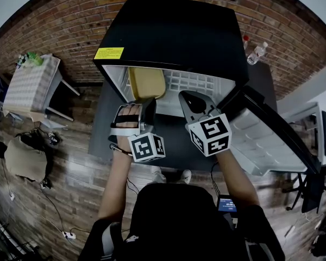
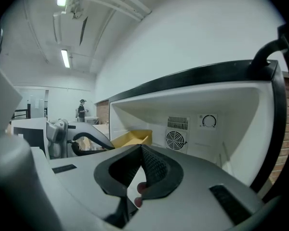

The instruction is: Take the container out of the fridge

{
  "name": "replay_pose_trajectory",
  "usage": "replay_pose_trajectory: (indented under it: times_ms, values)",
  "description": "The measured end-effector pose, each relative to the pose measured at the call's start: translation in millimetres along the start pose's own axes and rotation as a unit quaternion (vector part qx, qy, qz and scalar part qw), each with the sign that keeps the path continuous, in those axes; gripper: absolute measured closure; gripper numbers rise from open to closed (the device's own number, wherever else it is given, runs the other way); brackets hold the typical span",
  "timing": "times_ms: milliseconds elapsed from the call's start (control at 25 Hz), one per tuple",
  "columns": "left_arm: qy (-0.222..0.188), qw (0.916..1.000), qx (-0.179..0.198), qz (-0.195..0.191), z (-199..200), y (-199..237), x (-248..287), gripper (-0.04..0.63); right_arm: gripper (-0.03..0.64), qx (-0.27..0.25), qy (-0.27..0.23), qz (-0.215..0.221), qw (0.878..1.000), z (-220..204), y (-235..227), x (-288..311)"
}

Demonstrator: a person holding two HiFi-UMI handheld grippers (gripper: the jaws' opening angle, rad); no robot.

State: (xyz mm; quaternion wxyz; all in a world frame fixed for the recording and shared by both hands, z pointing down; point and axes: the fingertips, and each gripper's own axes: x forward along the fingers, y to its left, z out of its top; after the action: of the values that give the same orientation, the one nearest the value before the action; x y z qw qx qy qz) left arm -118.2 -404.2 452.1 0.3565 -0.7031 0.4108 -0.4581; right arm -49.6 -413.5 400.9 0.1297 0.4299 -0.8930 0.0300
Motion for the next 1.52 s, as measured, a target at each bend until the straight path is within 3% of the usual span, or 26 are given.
replay_pose_trajectory:
  times_ms: [880,1120,1520]
  values:
    - [0.045,0.9983,0.002,0.037,49.3,-24.6,-52.4,0.563,0.577,-0.022,-0.020,0.056,0.998,-9.3,7.6,-68.2]
    - [0.059,0.9975,-0.015,0.038,52.5,-26.6,-71.2,0.563,0.577,-0.024,-0.020,0.070,0.997,-12.7,18.7,-73.9]
    - [0.049,0.9978,-0.011,0.043,44.7,-21.8,-96.3,0.563,0.577,-0.034,-0.025,0.064,0.997,-0.8,43.4,-81.2]
